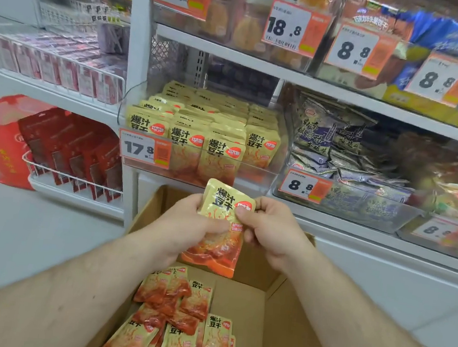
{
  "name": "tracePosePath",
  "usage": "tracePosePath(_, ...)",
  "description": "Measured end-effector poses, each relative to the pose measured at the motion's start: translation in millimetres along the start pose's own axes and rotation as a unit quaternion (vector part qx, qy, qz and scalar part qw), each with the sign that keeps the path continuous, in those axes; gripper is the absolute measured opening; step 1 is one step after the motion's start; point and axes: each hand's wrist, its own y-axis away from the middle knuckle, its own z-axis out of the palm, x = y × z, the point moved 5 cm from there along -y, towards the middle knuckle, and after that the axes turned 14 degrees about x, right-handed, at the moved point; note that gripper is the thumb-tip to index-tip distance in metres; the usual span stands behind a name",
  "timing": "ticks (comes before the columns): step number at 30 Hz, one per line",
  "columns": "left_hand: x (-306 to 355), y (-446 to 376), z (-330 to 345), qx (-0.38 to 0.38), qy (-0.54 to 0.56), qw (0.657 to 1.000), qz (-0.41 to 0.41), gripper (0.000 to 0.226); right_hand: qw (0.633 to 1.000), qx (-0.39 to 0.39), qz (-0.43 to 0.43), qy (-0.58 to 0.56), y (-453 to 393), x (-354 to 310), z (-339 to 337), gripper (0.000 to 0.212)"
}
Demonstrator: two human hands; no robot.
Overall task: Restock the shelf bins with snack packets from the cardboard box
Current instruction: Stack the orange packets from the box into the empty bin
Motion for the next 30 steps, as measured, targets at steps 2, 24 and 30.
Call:
tracePosePath(2,3.1,-1.0,0.1,0.011,-0.028,0.999,0.027,0.031,1.0,0.021,-0.009,0.008,2.0,-4.5,0.2,0.011)
tracePosePath(24,43.5,-7.5,6.1,-0.101,-0.239,0.93,0.259,0.033,0.877,-0.095,-0.231,0.41,3.0,-78.3,-7.3,0.028)
tracePosePath(30,67.4,-21.3,-7.0,0.034,-0.31,0.886,0.344,0.067,0.832,-0.007,-0.225,0.507,-11.1,-136.7,-19.2,0.024)
